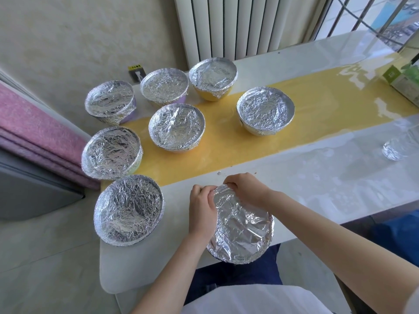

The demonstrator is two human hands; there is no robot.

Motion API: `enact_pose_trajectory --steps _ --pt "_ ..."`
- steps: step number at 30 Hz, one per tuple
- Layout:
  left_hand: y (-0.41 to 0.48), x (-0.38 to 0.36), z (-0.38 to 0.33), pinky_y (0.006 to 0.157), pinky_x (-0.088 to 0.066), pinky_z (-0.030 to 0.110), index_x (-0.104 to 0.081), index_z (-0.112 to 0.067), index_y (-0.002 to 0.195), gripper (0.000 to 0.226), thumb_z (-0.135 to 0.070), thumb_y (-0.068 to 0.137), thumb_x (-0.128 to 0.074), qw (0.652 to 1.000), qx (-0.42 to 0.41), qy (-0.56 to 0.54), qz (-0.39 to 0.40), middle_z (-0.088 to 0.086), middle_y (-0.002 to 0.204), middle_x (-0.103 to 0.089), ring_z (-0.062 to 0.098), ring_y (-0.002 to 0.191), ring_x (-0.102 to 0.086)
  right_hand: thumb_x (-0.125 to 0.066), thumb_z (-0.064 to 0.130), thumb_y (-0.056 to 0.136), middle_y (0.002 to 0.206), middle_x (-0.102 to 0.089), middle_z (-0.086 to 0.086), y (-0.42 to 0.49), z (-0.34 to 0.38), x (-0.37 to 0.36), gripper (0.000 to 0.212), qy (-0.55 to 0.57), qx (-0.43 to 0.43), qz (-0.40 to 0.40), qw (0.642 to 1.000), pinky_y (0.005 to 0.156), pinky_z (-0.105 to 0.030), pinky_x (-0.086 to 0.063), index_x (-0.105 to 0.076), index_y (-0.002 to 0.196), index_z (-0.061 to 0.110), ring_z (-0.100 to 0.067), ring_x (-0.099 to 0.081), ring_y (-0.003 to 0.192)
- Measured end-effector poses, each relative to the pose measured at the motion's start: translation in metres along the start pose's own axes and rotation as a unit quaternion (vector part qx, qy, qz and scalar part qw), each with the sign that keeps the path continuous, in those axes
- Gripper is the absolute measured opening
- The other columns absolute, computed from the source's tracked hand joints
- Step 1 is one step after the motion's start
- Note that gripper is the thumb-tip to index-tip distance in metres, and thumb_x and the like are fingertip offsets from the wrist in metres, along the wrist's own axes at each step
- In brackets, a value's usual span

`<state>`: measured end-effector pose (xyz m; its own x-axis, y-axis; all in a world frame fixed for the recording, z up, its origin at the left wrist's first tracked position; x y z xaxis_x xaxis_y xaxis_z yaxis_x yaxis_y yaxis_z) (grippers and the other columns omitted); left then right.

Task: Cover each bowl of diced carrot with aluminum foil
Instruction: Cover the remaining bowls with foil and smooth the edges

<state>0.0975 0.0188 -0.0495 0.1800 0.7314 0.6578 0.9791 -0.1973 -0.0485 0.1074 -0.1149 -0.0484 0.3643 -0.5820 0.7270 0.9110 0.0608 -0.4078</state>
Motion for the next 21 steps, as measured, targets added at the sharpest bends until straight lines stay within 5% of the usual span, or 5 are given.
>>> enact_pose_trajectory --steps 4,8,14,21 --pt "0.001 0.003 0.003 0.076 -0.036 0.014 -0.058 -0.008 0.106 0.018 -0.001 0.093 -0.048 1.000 0.004 -0.025 -0.016 0.000 0.095 -0.050 0.015 0.087 -0.051 -0.037 0.002 0.095 0.107 -0.065 -0.011 0.002 0.006 -0.002 0.036 -0.025 0.026 0.010 0.999 0.083 -0.035 -0.043 -0.060 0.121 0.010 -0.029 -0.056 0.100" --pt "-0.002 0.001 0.003 0.072 -0.037 0.019 -0.051 -0.010 0.090 0.012 0.002 0.090 -0.052 0.999 -0.001 -0.035 -0.031 -0.002 0.089 -0.049 0.018 0.086 -0.050 -0.040 -0.007 0.084 0.095 -0.065 -0.007 -0.005 0.006 -0.002 0.045 -0.036 0.038 0.018 0.998 0.077 -0.036 -0.046 -0.059 0.119 0.015 -0.030 -0.057 0.092" --pt "-0.002 0.001 0.002 0.073 -0.039 0.029 -0.049 -0.011 0.084 0.017 0.005 0.088 -0.051 0.999 -0.028 -0.018 -0.038 -0.004 0.084 -0.046 0.020 0.083 -0.047 -0.042 0.000 0.091 0.126 -0.058 -0.005 -0.004 0.014 -0.007 0.045 -0.114 0.074 0.057 0.989 0.088 -0.034 -0.043 -0.049 0.132 0.018 -0.026 -0.054 0.114" --pt "-0.007 0.001 0.000 0.074 -0.036 0.023 -0.051 -0.008 0.088 0.011 0.002 0.090 -0.050 0.998 -0.032 -0.010 -0.044 -0.003 0.089 -0.046 0.019 0.084 -0.046 -0.040 -0.001 0.092 0.116 -0.062 -0.005 -0.004 0.017 -0.007 0.041 -0.109 0.083 0.056 0.989 0.080 -0.032 -0.043 -0.054 0.126 0.018 -0.026 -0.059 0.099"
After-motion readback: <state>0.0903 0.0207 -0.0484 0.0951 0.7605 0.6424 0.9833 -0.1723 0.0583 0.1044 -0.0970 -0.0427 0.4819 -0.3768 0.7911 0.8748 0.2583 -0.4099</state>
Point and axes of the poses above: each hand's wrist, its own y-axis towards the middle knuckle, its own x-axis out of the back of the hand, z = x × y, the point moved 6 cm from there along y, towards the middle knuckle
